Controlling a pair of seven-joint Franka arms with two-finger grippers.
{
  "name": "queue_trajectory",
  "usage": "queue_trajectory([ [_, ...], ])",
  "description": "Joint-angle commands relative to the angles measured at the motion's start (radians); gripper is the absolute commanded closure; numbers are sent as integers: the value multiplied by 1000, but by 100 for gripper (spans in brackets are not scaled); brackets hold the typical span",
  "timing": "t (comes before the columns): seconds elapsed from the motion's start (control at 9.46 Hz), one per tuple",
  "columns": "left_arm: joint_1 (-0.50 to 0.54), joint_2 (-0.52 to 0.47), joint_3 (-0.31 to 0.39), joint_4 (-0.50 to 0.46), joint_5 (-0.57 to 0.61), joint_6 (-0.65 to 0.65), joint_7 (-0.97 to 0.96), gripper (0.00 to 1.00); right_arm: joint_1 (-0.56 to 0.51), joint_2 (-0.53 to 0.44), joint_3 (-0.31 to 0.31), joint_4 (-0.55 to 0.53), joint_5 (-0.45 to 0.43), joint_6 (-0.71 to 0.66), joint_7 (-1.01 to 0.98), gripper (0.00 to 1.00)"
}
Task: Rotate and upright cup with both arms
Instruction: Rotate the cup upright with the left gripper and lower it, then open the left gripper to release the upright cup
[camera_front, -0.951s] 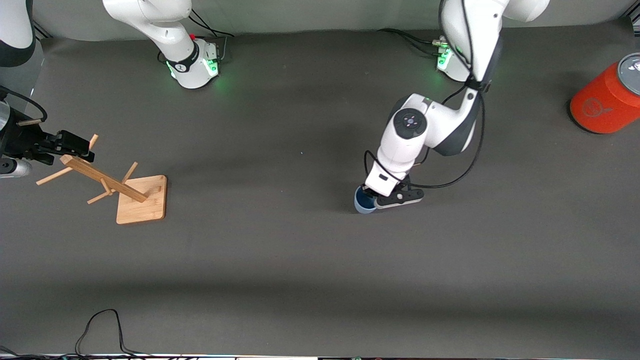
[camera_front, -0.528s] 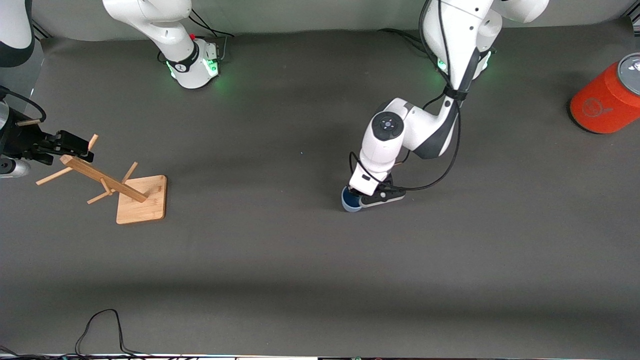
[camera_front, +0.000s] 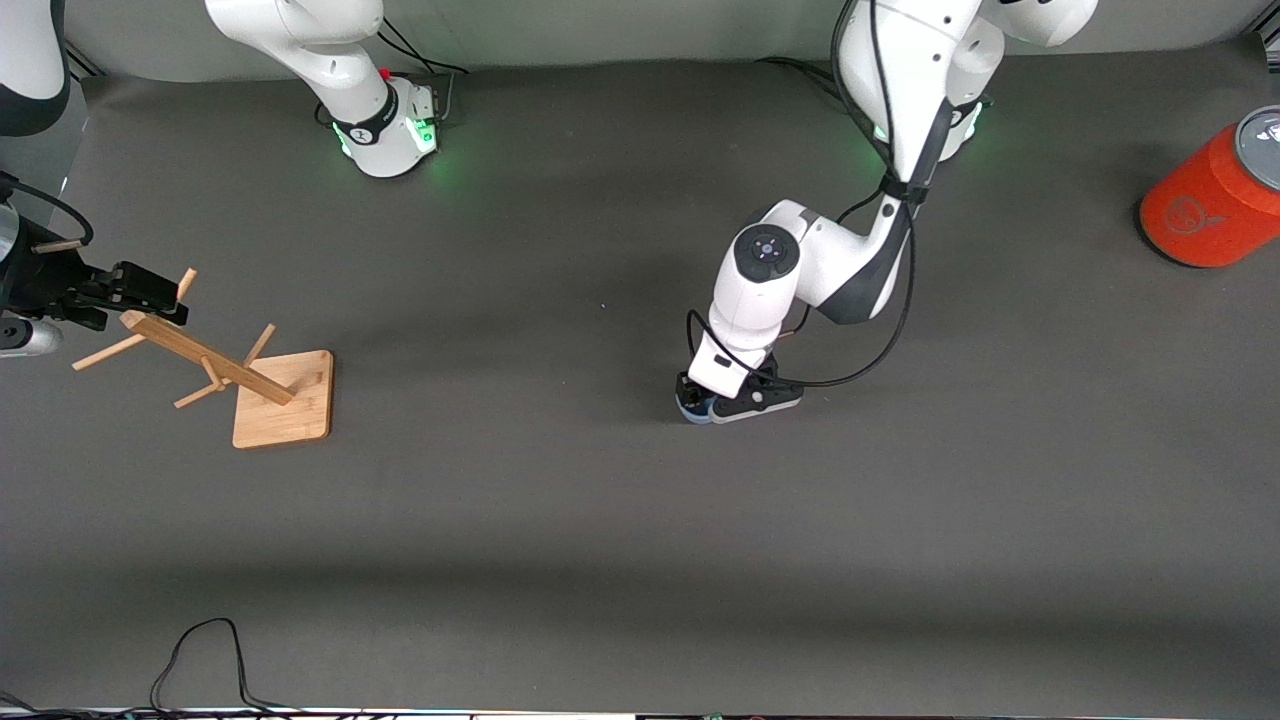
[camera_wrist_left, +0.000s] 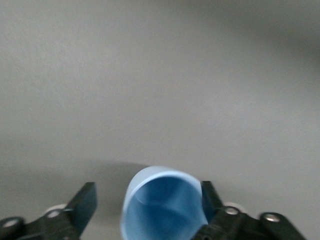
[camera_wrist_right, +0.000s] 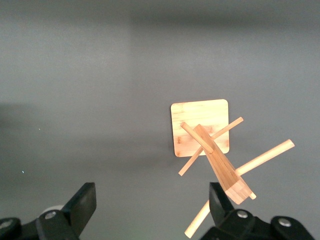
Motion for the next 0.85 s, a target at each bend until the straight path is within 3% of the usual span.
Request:
queue_trajectory([
  [0.0, 78, -138, 9, 16, -3, -117, 6, 0, -6, 8, 2, 19, 1, -4, -11, 0],
  [0.42, 269, -223, 11, 247, 11, -606, 139, 0, -6, 8, 2, 19, 1, -4, -9, 0],
  [0.74, 395, -327, 14, 249, 16, -777, 343, 0, -6, 8, 2, 19, 1, -4, -9, 0],
])
